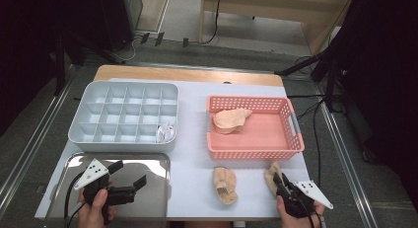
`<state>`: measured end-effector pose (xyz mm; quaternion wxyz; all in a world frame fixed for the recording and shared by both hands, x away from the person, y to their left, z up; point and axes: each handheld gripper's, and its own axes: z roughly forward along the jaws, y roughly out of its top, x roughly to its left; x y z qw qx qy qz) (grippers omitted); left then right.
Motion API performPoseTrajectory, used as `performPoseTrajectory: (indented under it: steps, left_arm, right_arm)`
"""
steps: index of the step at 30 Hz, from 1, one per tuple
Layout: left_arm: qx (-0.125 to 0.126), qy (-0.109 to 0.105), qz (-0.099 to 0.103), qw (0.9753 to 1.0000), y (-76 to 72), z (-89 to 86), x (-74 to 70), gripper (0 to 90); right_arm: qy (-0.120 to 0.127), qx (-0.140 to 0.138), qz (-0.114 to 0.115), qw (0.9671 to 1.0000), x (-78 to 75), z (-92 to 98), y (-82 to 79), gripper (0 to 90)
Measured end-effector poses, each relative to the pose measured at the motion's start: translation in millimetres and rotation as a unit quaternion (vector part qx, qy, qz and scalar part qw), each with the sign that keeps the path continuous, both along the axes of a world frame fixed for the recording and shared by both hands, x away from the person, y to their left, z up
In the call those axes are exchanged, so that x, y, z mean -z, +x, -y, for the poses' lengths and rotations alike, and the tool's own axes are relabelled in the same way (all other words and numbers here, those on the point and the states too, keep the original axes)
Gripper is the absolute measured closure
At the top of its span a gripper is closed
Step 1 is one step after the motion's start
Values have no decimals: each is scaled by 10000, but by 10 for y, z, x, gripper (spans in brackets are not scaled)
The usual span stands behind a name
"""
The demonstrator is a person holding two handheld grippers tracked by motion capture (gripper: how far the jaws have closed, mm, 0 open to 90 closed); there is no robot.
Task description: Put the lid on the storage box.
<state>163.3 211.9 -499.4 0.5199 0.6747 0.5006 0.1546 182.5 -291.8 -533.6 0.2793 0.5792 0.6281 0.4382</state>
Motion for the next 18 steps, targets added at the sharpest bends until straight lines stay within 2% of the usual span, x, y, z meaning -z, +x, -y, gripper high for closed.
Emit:
performPoseTrajectory:
  steps: [2, 3, 4, 7, 11, 14, 16, 18]
  left_arm:
    - [99, 15, -34, 9999, 9, 105, -1, 0]
    - [132, 6, -46, 9999, 13, 143, -2, 0]
    - [186, 11, -47, 9998, 18, 203, -7, 0]
    - [345, 42, -57, 9994, 36, 349, -28, 0]
    - [528, 59, -46, 9986, 63, 544, -43, 0]
    - [707, 119, -54, 9974, 56, 658, -24, 0]
    - [805, 153, -76, 9966, 36, 719, -7, 0]
    - [886, 185, -102, 9958, 17, 754, 11, 0]
  right_arm:
    - [66, 53, 35, 10000, -27, 8, -2, 549]
    - [157, 87, 126, 9998, -74, -9, -24, 477]
    - [234, 95, 177, 9995, -110, -26, -47, 450]
    - [291, -15, 531, 9982, -242, -135, -156, 445]
    - [243, -267, 745, 9966, -327, -383, -268, 478]
    - [301, -793, 622, 9945, -282, -590, -288, 524]
    - [397, -1212, 381, 9911, -204, -723, -285, 530]
    - [542, -1561, 210, 9860, -143, -815, -282, 533]
